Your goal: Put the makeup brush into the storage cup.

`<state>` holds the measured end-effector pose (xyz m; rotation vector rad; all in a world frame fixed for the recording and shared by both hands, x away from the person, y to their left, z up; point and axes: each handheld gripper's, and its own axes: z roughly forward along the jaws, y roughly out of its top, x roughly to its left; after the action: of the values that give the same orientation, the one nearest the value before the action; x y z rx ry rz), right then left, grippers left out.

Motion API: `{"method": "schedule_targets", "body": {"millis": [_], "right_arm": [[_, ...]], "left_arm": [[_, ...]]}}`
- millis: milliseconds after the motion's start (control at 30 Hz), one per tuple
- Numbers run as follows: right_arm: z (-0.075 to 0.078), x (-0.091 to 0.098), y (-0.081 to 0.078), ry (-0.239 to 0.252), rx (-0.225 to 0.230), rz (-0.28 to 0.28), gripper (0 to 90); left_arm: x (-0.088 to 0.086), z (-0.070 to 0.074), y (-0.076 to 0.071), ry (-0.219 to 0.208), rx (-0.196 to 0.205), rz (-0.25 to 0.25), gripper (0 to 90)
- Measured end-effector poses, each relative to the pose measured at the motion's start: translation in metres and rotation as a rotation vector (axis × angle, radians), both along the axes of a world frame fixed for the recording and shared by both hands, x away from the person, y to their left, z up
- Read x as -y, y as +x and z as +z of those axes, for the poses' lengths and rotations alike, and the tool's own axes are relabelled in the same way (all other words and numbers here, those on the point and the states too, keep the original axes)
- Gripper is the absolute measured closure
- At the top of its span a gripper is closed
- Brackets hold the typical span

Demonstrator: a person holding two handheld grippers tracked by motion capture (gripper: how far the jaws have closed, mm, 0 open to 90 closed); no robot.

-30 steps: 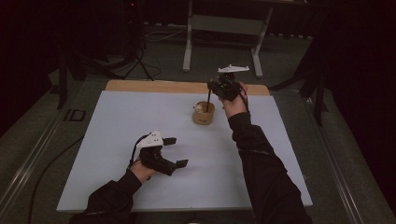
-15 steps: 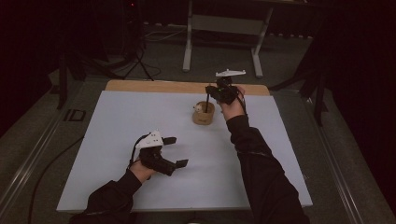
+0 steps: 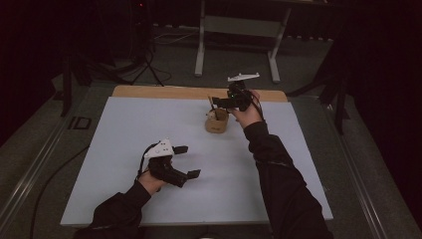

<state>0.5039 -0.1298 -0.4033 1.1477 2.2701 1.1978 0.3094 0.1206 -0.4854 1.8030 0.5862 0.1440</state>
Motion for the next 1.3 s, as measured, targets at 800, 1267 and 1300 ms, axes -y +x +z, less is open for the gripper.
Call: {"method": "schedule_targets", "body": {"millis": [800,1267,1300], "right_arm": [[0.007,0.019,-0.034,0.028,-0.005,0.179,12.7],[-0.002,0.028,-0.069,0.052,0.02,0.254,12.8],[-0.003,0.029,-0.071,0.053,0.019,0.254,13.5]], "left_arm": [[0.004,0.008,0.0,0.043,0.01,-0.048,0.6],[-0.005,0.012,0.0,0.067,0.029,-0.086,0.6],[-0.006,0.013,0.0,0.065,0.03,-0.087,0.6]]}}
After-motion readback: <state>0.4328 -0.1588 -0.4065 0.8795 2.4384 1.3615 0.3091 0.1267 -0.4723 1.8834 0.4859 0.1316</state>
